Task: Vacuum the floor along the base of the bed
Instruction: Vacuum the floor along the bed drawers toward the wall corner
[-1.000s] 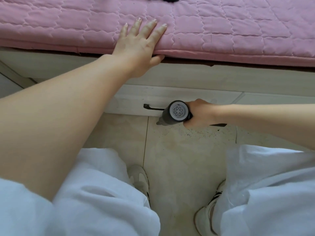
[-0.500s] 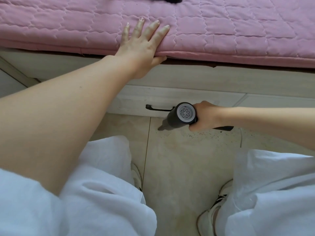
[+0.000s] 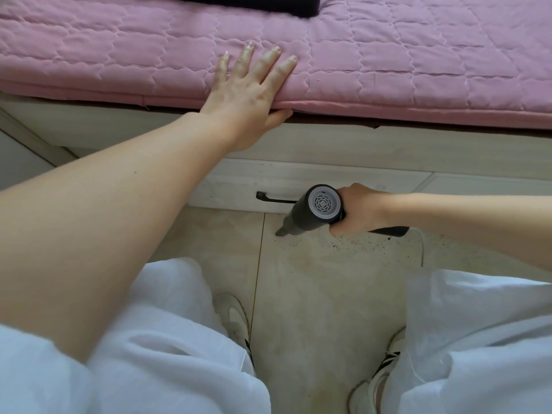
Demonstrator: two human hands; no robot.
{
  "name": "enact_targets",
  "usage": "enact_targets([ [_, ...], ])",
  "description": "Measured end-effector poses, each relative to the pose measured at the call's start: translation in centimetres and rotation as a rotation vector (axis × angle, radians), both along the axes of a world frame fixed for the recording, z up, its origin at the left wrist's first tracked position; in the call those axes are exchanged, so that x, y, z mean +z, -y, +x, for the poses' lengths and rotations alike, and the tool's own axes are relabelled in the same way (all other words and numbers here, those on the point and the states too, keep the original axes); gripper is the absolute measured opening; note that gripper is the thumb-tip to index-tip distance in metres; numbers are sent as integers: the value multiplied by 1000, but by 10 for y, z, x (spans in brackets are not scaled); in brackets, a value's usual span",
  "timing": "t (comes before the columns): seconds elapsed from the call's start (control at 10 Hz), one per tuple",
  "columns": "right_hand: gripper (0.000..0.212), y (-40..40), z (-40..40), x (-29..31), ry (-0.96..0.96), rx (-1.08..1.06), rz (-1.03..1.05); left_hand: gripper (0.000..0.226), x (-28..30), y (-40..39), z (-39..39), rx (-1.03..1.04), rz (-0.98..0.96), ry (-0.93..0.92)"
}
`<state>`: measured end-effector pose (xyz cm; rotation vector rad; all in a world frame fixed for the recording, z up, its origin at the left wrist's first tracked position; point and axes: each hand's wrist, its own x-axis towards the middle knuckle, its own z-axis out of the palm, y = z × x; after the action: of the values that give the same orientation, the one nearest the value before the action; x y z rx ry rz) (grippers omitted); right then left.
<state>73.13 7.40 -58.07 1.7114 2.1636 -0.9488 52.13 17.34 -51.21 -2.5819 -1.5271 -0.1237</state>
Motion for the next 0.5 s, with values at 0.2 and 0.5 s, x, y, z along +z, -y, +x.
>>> enact_targets([
  [0.2, 46, -1, -9, -7, -55, 26, 10, 74, -1, 1, 1, -7, 25, 5],
  [0.5, 41, 1, -11, -3, -18, 45, -12, 74, -2, 1, 0, -7, 32, 4],
])
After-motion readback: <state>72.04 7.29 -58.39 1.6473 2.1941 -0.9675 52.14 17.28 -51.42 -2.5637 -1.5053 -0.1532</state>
